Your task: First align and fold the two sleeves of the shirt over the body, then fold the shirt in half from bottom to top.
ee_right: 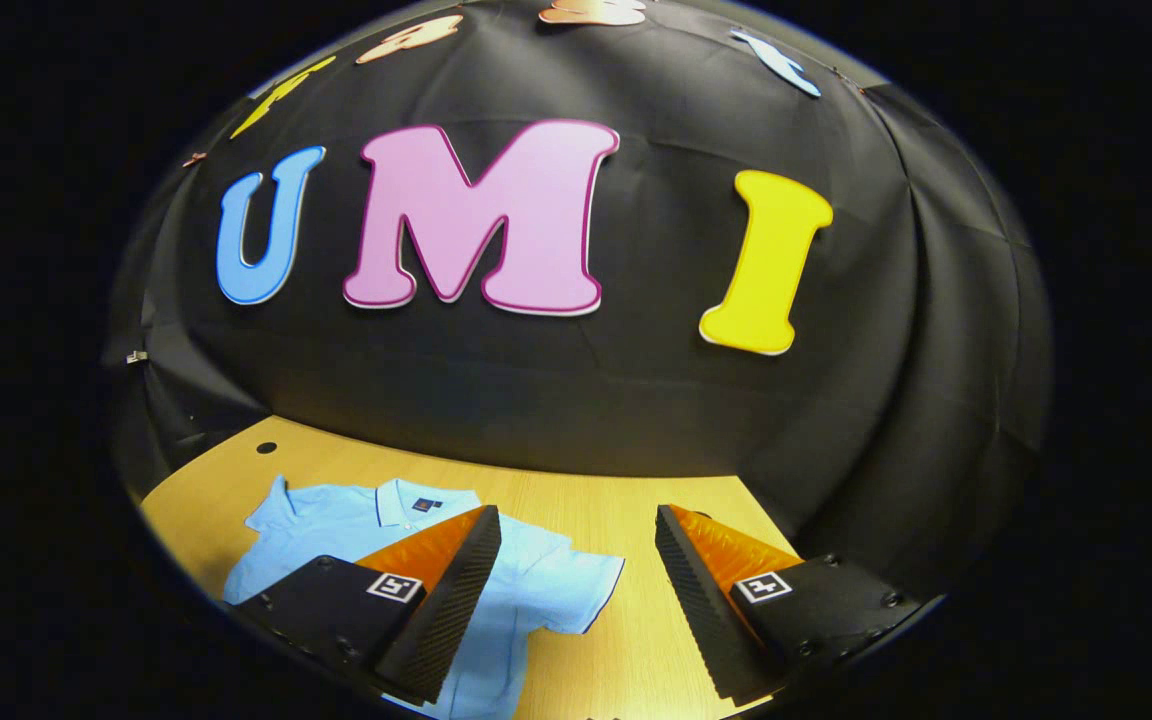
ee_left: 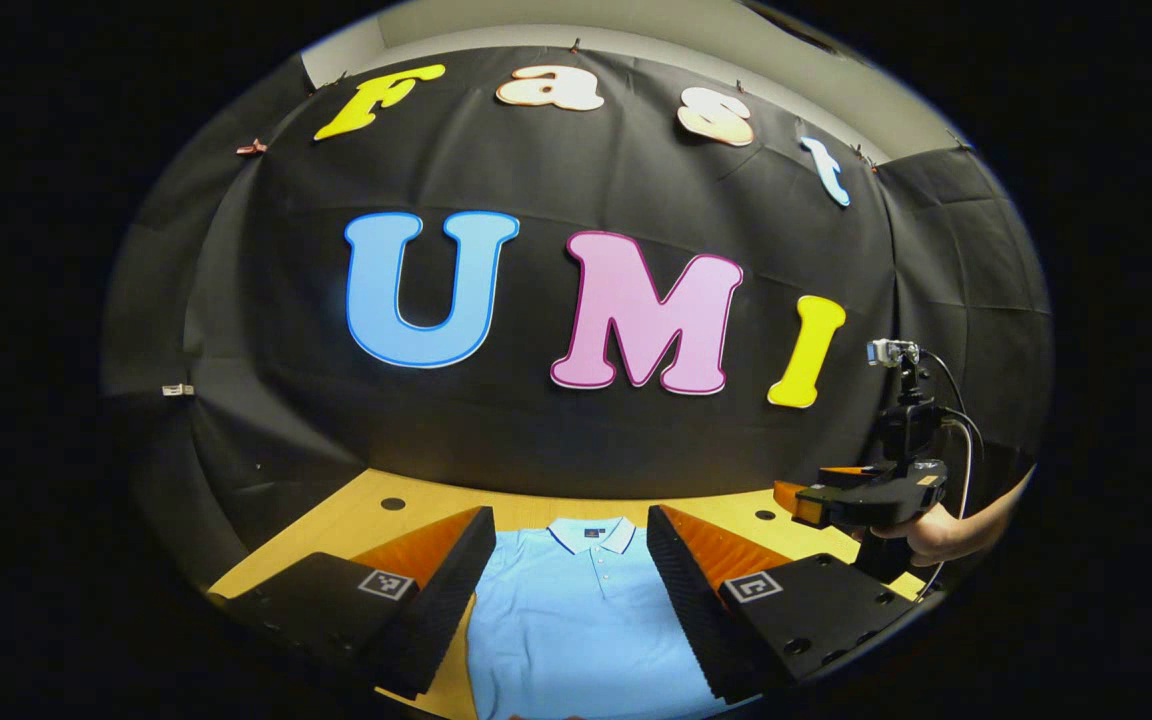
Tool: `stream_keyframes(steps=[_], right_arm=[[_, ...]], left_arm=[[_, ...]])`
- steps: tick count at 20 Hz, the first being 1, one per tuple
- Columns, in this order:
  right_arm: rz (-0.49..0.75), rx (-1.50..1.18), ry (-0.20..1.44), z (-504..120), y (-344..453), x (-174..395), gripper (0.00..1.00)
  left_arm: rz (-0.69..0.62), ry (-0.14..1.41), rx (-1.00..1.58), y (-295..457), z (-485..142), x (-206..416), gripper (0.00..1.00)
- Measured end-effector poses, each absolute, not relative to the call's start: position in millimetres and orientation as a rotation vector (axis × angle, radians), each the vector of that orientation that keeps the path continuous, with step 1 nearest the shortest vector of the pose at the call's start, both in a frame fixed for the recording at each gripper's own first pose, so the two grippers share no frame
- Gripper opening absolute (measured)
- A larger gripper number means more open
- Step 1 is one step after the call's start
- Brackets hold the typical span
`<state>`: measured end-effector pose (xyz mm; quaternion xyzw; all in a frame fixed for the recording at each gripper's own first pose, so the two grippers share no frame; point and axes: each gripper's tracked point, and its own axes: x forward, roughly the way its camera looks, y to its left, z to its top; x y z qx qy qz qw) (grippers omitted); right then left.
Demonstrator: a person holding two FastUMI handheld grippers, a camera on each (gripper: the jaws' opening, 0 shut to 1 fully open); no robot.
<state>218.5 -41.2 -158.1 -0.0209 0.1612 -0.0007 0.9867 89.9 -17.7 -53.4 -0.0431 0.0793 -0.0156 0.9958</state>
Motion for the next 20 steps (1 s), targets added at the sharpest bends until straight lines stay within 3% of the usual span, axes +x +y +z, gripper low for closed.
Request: stream_keyframes(steps=[8, 14, 20], right_arm=[[0.015, -0.119, 0.491, -261, -53, 277, 0.97], [-0.026, -0.086, 0.663, -345, -73, 295, 0.97], [-0.078, 0.0, 0.766, -387, -95, 311, 0.97]], left_arm=[[0.08, 0.249, -0.055, 6, -99, 112, 0.97], [0.102, 0.285, -0.077, 11, -116, 125, 0.97], [0.098, 0.307, -0.056, 5, -122, 128, 0.97]])
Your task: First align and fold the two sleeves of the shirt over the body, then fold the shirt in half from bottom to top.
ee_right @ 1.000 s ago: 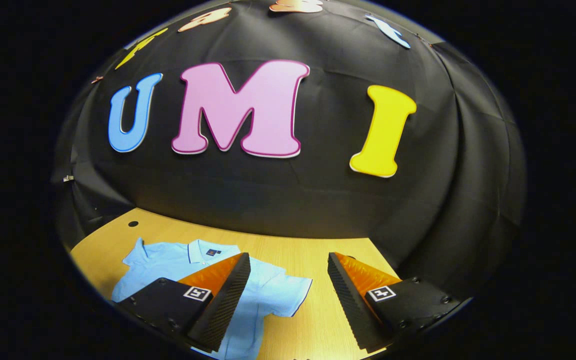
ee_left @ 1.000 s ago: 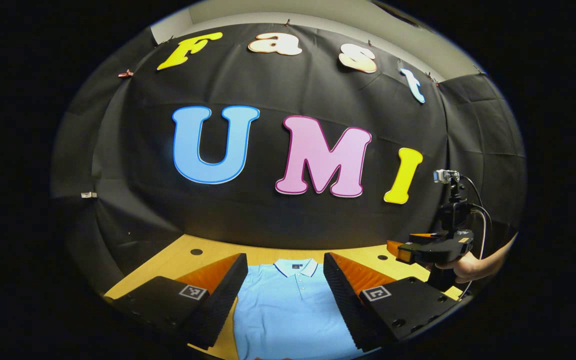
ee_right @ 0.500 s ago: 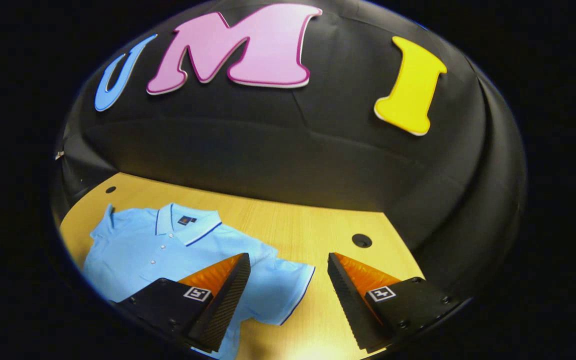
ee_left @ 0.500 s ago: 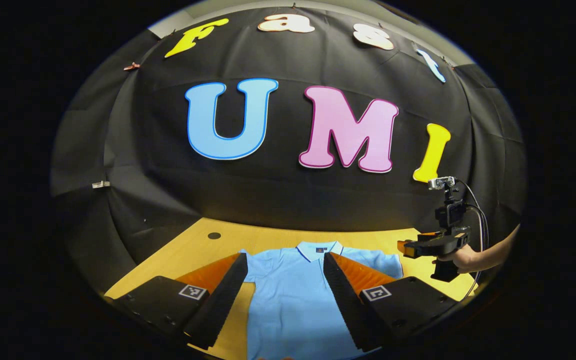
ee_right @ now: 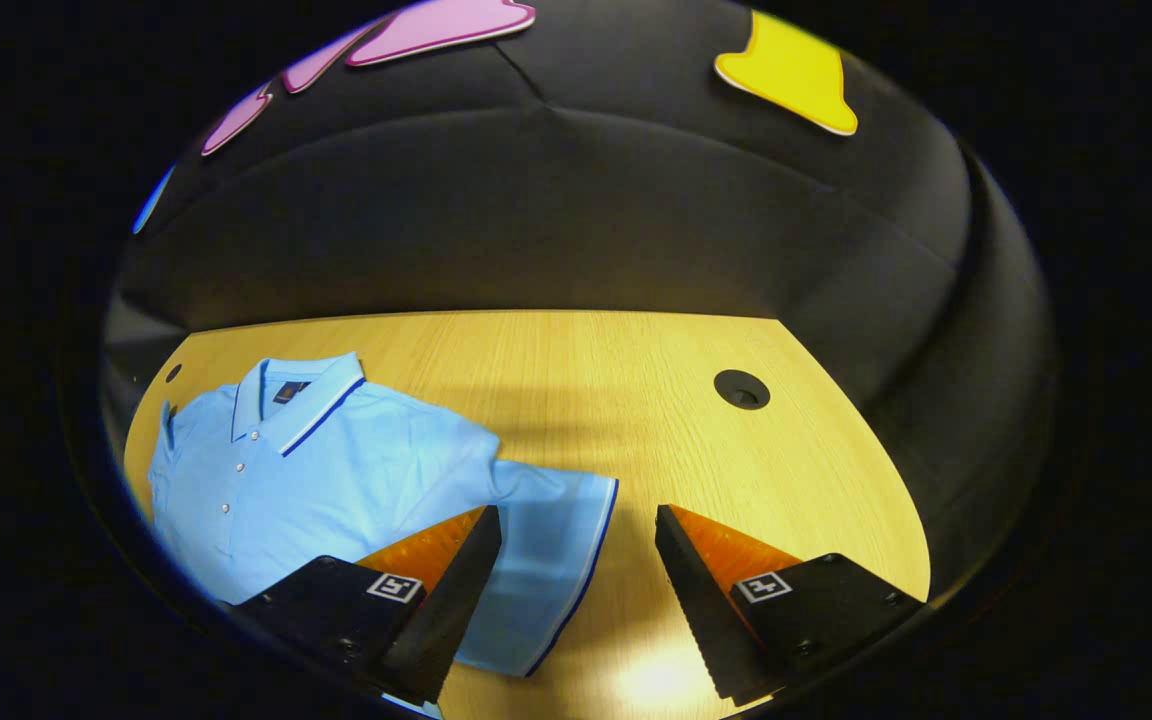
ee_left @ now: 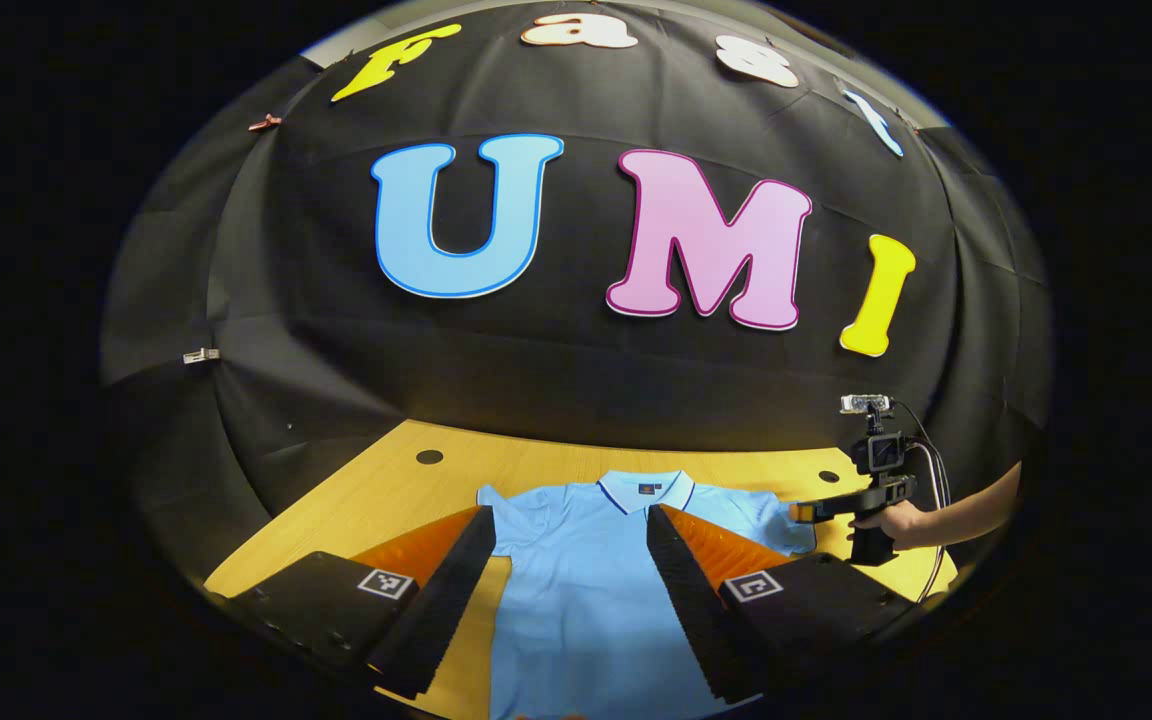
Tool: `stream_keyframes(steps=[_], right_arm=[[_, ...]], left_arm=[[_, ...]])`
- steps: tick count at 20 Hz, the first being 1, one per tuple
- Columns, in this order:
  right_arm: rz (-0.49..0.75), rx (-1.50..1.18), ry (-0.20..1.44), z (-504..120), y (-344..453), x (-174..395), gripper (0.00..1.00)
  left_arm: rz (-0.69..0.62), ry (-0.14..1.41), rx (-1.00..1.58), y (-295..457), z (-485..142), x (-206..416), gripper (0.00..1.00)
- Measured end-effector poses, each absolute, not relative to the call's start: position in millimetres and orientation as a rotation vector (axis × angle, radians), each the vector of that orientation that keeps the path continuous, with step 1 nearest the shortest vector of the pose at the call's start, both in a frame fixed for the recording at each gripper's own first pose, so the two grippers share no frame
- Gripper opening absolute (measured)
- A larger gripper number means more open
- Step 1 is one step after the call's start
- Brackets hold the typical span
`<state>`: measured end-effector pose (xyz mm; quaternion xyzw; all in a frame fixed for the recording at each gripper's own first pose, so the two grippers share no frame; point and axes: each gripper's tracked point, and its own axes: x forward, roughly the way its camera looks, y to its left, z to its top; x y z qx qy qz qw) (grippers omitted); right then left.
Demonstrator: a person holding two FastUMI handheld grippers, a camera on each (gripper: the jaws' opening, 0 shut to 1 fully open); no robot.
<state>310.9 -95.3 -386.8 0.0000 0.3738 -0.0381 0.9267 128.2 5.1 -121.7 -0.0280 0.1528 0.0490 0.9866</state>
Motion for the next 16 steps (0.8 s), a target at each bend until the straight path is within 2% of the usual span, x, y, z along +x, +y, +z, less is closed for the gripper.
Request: stream_keyframes(steps=[8, 11, 14, 15, 16], right_arm=[[-0.084, 0.087, 0.82, -405, -103, 329, 0.97], [-0.088, 0.099, 0.823, -405, -101, 328, 0.89], [-0.062, 0.096, 0.838, -408, -97, 331, 0.74], [-0.067, 0.098, 0.836, -409, -100, 331, 0.64], [-0.069, 0.108, 0.838, -408, -99, 332, 0.33]], left_arm=[[0.066, 0.32, -0.02, -17, -128, 131, 0.97], [0.058, 0.32, -0.015, -22, -128, 130, 0.97], [0.053, 0.323, -0.002, -26, -129, 127, 0.97], [0.052, 0.323, -0.001, -26, -130, 126, 0.97], [0.054, 0.323, 0.0, -26, -129, 125, 0.97]])
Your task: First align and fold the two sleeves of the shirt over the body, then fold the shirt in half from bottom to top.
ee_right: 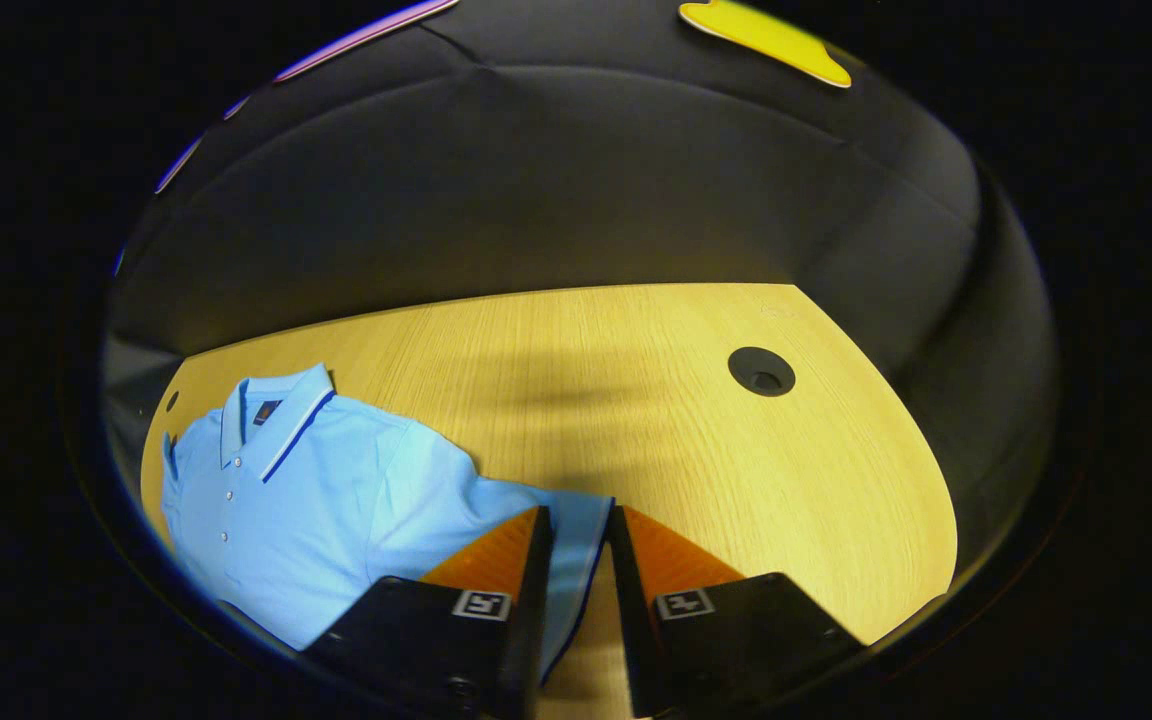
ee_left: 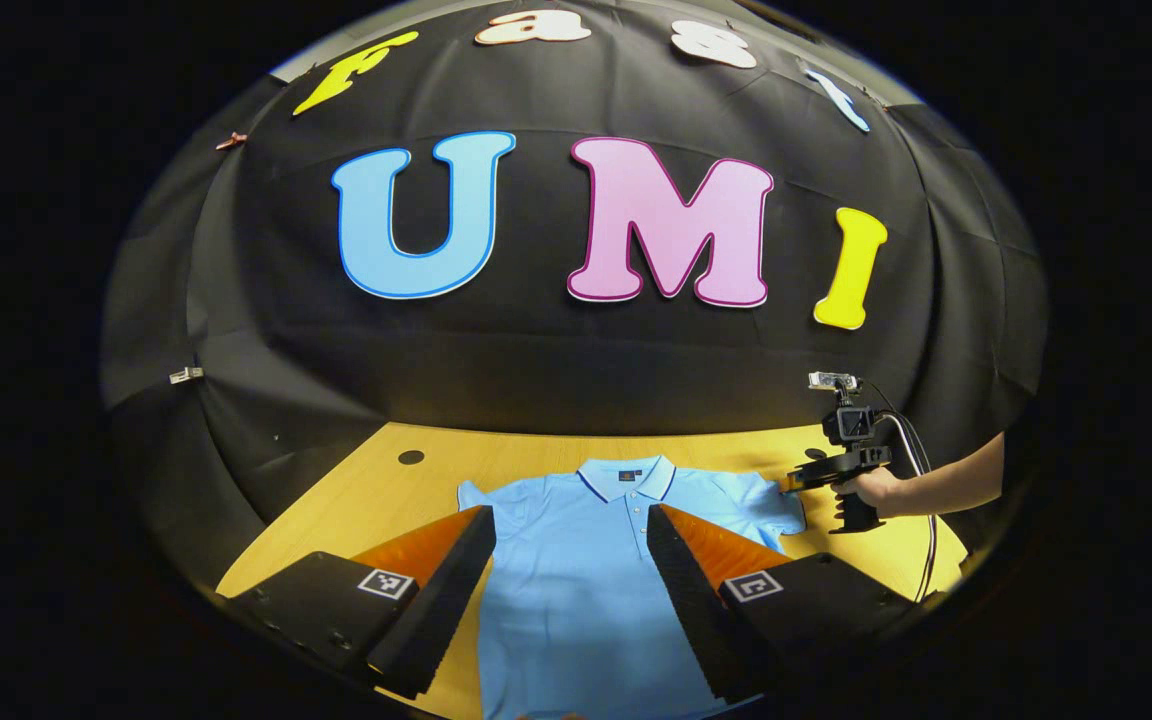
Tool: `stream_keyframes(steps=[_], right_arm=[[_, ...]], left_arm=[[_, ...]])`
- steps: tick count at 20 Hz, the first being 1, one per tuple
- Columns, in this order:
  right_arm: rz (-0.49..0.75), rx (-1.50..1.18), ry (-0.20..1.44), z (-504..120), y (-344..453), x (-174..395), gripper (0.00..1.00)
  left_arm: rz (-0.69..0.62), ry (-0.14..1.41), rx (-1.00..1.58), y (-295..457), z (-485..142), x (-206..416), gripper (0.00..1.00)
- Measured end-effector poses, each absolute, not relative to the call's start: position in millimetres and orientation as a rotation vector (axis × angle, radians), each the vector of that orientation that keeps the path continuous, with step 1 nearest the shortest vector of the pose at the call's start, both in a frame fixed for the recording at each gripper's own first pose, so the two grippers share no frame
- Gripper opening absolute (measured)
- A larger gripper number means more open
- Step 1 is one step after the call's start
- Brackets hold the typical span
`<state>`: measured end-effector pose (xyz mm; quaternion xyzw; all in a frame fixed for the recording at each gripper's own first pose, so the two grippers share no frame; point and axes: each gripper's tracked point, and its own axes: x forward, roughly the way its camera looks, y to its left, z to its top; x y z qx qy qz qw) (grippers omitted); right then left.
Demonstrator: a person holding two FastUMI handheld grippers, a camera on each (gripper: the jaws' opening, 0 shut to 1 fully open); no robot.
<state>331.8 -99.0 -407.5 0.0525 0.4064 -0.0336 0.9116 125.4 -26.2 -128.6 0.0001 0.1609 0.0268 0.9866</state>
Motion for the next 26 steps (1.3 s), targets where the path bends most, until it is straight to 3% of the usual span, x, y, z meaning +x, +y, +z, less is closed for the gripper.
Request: stream_keyframes(steps=[3, 4, 14, 26], right_arm=[[-0.089, 0.124, 0.836, -408, -100, 334, 0.15], [-0.089, 0.135, 0.836, -405, -99, 334, 0.14], [-0.043, 0.101, 0.803, -369, -75, 334, 0.13], [0.166, 0.03, 0.75, -319, 64, 327, 0.13]], left_arm=[[0.066, 0.319, -0.007, -24, -128, 122, 0.97], [0.069, 0.318, -0.012, -24, -128, 120, 0.97], [0.107, 0.315, -0.058, -9, -134, 100, 0.97], [0.172, 0.319, -0.085, 45, -134, 68, 0.97]])
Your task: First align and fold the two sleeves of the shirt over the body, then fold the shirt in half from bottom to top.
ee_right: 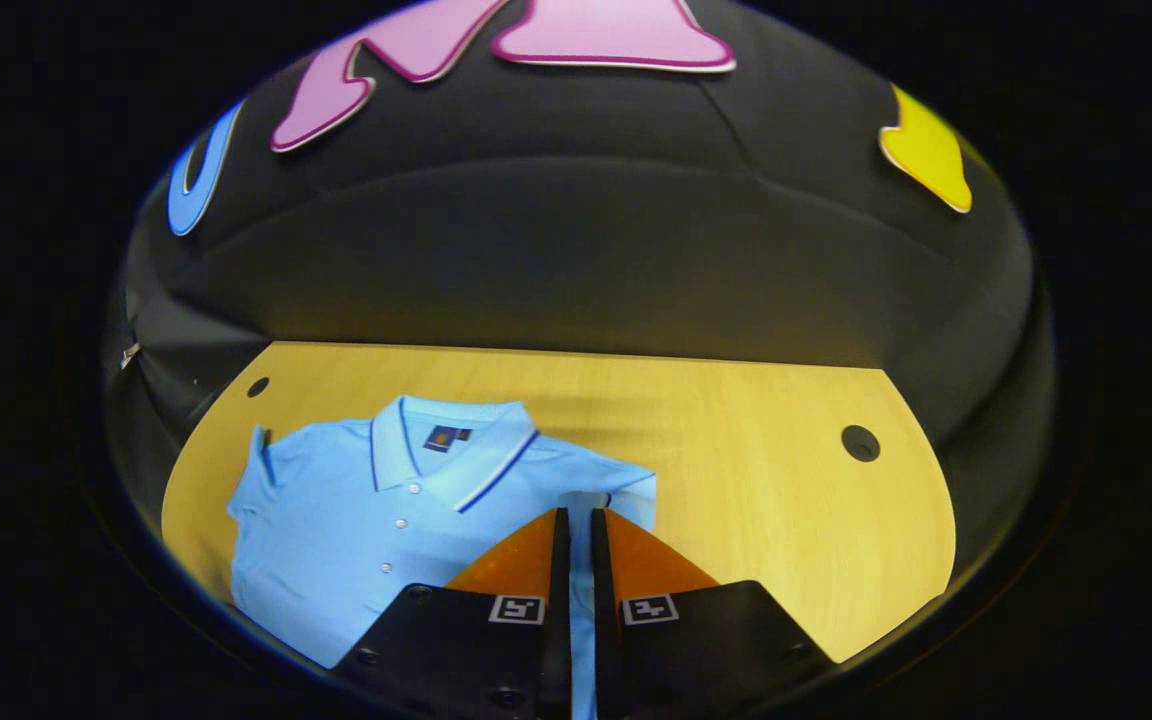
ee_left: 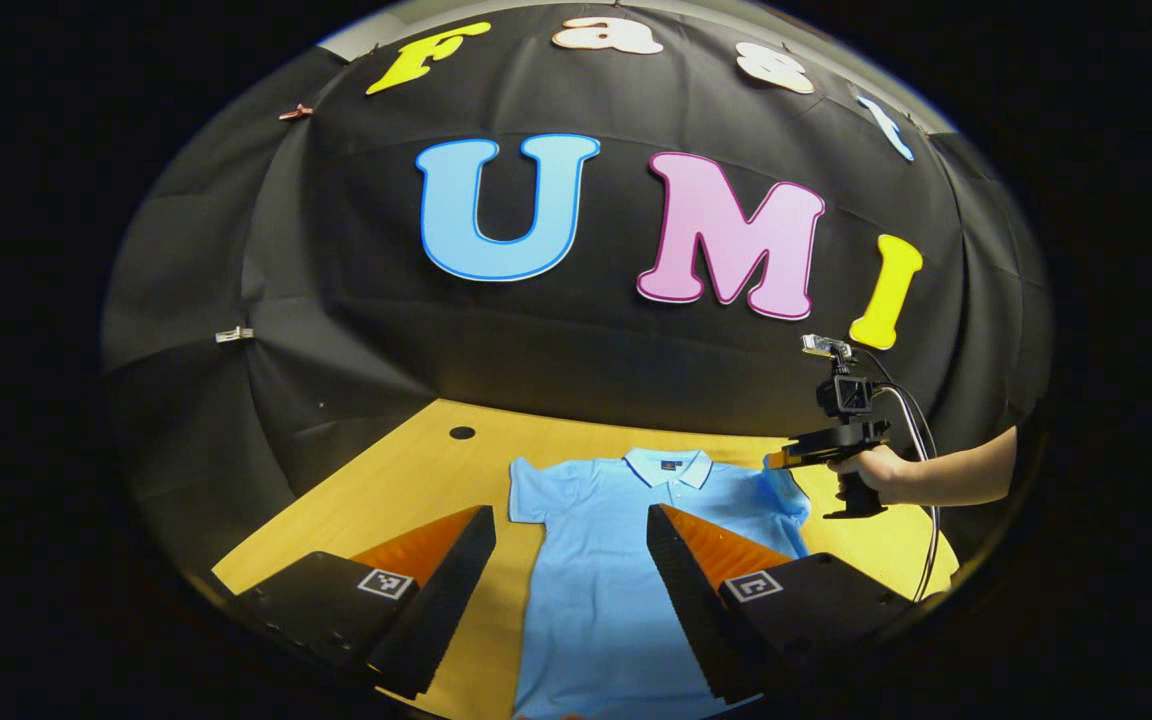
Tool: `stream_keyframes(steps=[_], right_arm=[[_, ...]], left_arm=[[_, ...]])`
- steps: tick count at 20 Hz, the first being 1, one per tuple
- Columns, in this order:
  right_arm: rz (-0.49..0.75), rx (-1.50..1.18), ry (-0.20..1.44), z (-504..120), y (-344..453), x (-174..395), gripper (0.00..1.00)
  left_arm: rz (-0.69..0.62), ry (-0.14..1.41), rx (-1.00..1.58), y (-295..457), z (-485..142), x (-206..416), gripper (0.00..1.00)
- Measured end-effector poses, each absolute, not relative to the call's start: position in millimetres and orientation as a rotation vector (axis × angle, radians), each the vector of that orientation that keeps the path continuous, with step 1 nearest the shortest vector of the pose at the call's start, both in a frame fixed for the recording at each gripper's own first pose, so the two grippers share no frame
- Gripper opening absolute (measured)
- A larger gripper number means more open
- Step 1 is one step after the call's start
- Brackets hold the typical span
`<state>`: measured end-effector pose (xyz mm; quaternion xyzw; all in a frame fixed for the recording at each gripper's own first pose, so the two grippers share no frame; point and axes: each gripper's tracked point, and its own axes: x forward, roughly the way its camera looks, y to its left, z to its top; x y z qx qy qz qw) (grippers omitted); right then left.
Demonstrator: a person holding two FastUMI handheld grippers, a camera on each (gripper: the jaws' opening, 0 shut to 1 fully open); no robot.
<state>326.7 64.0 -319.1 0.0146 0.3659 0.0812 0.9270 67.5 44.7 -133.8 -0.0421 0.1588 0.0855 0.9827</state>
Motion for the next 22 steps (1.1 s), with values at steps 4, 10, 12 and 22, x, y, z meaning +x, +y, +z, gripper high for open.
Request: stream_keyframes(steps=[4, 10, 12, 22], right_arm=[[0.245, 0.012, 0.772, -323, 118, 312, 0.14], [0.385, -0.049, 0.788, -328, 170, 281, 0.73], [0.4, -0.077, 0.788, -326, 169, 268, 0.96], [0.413, -0.174, 0.739, -296, 126, 197, 0.98]], left_arm=[[0.209, 0.336, -0.107, 67, -141, 73, 0.97], [0.231, 0.373, -0.141, 91, -161, 117, 0.97], [0.219, 0.387, -0.121, 95, -167, 144, 0.97], [0.205, 0.488, -0.081, 128, -245, 288, 0.97]])
